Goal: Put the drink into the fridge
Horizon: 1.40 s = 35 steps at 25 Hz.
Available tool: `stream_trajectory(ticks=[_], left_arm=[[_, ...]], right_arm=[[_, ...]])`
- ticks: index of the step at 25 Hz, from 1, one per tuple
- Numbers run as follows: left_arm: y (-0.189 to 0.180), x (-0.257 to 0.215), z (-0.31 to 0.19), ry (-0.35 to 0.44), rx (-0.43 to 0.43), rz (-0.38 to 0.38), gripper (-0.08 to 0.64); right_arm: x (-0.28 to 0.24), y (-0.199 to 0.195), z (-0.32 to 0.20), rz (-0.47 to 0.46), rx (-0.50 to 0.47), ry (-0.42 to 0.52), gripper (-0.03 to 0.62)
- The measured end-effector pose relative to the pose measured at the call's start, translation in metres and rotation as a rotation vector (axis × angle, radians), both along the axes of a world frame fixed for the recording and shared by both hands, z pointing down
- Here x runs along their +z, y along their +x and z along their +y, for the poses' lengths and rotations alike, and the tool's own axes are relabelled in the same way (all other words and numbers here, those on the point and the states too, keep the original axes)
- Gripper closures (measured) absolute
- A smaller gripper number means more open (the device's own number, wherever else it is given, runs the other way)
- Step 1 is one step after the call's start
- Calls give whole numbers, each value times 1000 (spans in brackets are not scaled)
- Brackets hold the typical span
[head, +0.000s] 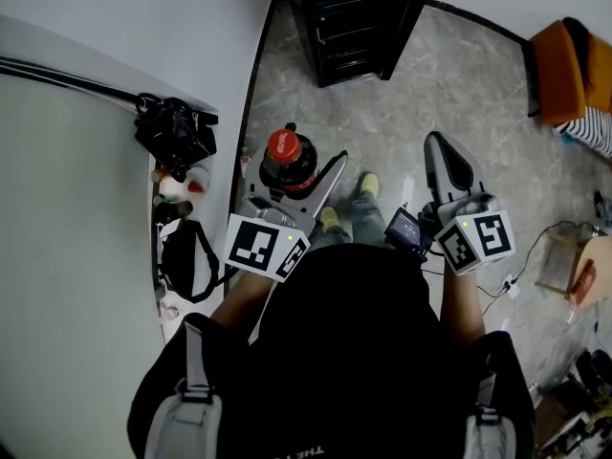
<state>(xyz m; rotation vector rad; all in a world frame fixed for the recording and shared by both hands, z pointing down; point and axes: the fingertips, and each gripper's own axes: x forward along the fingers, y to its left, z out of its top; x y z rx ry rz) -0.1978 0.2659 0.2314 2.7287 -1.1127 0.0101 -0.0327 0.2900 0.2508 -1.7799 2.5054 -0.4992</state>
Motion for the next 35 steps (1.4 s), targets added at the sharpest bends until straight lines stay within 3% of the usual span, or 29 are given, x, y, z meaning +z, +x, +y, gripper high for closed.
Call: stream_trajectory(ticks=[7, 15, 35], left_arm=[[26, -4, -36, 23, -13, -22, 213], [86, 2, -72, 0, 29, -17, 213], [133, 5, -116, -4, -33, -46, 213]], right_arm=[[3, 19, -39, 38, -32, 15, 583], [0, 69, -78, -53, -33, 34, 583], [18, 118, -128, -75, -78, 22, 583]])
